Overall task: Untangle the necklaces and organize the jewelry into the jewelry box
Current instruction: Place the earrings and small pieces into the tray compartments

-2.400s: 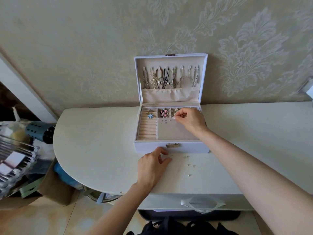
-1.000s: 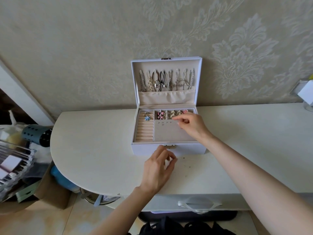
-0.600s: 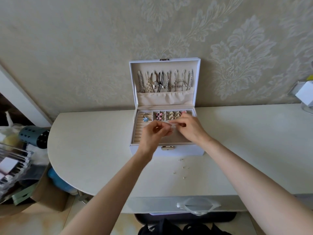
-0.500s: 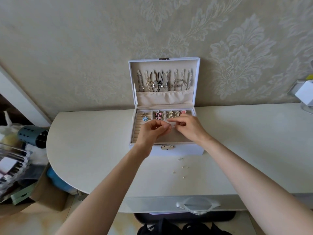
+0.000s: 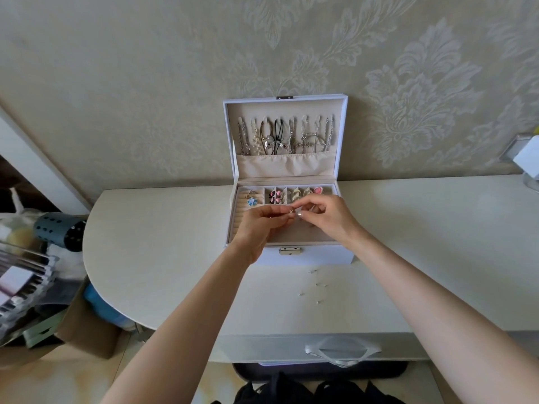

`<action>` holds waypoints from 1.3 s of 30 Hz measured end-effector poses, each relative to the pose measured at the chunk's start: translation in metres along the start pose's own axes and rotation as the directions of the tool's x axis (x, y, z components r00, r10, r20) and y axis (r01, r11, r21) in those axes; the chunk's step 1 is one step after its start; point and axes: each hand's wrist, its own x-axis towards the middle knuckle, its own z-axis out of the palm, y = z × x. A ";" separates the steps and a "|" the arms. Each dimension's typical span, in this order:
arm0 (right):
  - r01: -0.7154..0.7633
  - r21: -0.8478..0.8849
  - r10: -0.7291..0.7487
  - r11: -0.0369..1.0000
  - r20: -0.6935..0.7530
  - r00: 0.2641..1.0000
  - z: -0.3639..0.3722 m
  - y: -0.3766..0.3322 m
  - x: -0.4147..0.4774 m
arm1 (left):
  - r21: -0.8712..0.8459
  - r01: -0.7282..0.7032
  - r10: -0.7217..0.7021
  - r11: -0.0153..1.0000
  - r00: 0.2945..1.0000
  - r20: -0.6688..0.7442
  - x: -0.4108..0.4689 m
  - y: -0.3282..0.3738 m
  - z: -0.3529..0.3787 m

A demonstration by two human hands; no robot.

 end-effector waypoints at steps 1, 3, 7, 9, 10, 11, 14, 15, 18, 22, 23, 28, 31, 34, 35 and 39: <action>-0.008 0.017 0.008 1.000 -0.006 1.000 0.000 0.000 0.000 | 0.011 0.003 -0.003 1.000 1.000 -0.004 0.000 0.000 0.000; -0.036 0.038 0.036 0.999 -0.005 0.999 0.000 0.000 0.000 | 0.078 -0.002 0.003 0.997 1.000 -0.019 0.000 -0.001 0.002; -0.081 0.005 0.081 0.997 0.010 0.997 0.000 0.000 0.000 | 0.353 -0.054 0.086 0.934 0.994 -0.074 0.001 -0.008 0.006; -0.084 -0.029 0.085 0.996 0.021 0.996 -0.001 -0.002 0.000 | 0.483 -0.093 0.147 0.871 0.986 -0.075 0.001 -0.012 0.010; -0.083 -0.051 0.085 0.995 0.027 0.996 -0.001 -0.004 0.000 | 0.548 -0.115 0.181 0.829 0.981 -0.067 0.000 -0.013 0.012; -0.080 -0.071 0.083 0.994 0.032 0.996 -0.001 -0.005 0.000 | 0.603 -0.139 0.214 0.785 0.975 -0.053 -0.001 -0.015 0.014; -0.072 -0.099 0.076 0.992 0.034 0.997 -0.001 -0.006 0.000 | 0.685 -0.213 0.296 0.697 0.955 -0.004 -0.008 -0.019 0.020; -0.075 -0.097 0.079 0.992 0.036 0.996 -0.001 -0.006 0.000 | 0.706 -0.236 0.332 0.668 0.943 0.001 -0.010 -0.022 0.021; -0.085 -0.078 0.088 0.993 0.043 0.995 -0.001 -0.002 0.001 | 0.770 -0.264 0.454 0.581 0.890 -0.037 -0.016 -0.031 0.013; -0.098 -0.049 0.100 0.994 0.039 0.994 0.001 0.000 0.001 | 0.780 -0.235 0.484 0.581 0.869 -0.099 -0.019 -0.027 -0.007; -0.098 -0.046 0.100 0.994 0.038 0.994 0.000 0.000 0.002 | 0.780 -0.221 0.470 0.585 0.877 -0.104 -0.018 -0.024 -0.012; -0.090 -0.041 0.092 0.995 0.053 0.994 0.000 -0.001 0.001 | 0.755 -0.170 0.440 0.633 0.882 -0.170 -0.011 -0.013 -0.026; -0.056 -0.061 0.061 0.997 0.081 0.995 0.000 -0.001 0.001 | 0.746 -0.173 0.421 0.643 0.893 -0.157 -0.010 -0.013 -0.022; -0.001 -0.110 0.015 0.994 0.131 0.991 0.001 -0.002 0.001 | 0.736 -0.164 0.387 0.657 0.911 -0.142 -0.008 -0.018 -0.010; 0.011 -0.111 0.005 0.994 0.140 0.990 0.001 -0.002 0.001 | 0.736 -0.153 0.376 0.659 0.915 -0.147 -0.006 -0.019 -0.006; 0.017 -0.099 -0.003 0.995 0.144 0.990 0.000 0.000 0.002 | 0.767 -0.121 0.377 0.630 0.911 -0.166 -0.002 -0.023 0.000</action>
